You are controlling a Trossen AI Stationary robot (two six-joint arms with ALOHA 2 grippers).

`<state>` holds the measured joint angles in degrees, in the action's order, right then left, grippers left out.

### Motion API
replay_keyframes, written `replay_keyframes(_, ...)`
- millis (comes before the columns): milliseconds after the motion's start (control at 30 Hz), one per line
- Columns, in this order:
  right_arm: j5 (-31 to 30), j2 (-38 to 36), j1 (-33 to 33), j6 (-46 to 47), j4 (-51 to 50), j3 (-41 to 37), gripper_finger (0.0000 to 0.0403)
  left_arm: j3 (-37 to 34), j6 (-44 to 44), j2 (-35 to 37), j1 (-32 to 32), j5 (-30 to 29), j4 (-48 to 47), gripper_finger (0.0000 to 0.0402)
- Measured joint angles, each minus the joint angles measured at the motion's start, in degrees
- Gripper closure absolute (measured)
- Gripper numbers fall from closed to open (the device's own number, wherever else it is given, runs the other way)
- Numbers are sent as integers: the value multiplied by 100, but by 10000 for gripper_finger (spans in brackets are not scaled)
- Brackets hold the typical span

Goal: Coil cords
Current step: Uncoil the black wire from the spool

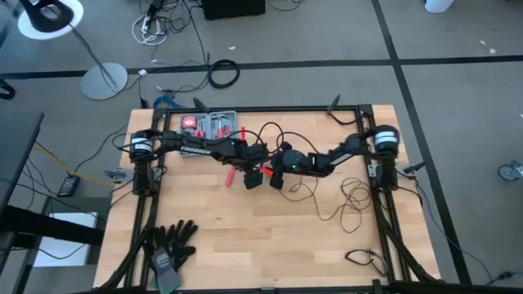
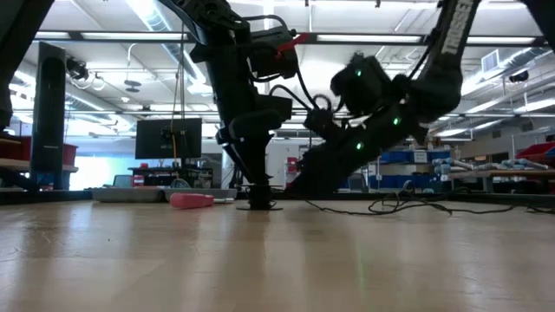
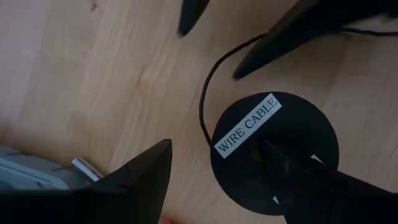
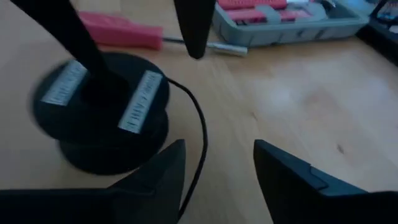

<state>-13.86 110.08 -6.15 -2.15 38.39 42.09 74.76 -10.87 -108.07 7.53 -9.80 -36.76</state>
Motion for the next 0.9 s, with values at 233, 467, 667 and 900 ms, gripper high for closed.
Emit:
replay_keyframes(233, 155, 408, -37, 543, -11, 159, 266, 0, 11, 0, 0, -2, -21, 145)
replay_keyframes(467, 330, -338, 307, 693, -1615, 142, 391, 0, 35, 0, 0, -23, -38, 145)
replay_keyframes(667, 358, -1404, 890, 1385, -4433, 144, 399, 0, 123, 0, -1, -179, -40, 145)
replay_keyframes(900, 545, -2738, 1900, 2681, -7819, 139, 401, 0, 131, 0, -2, -240, -32, 145)
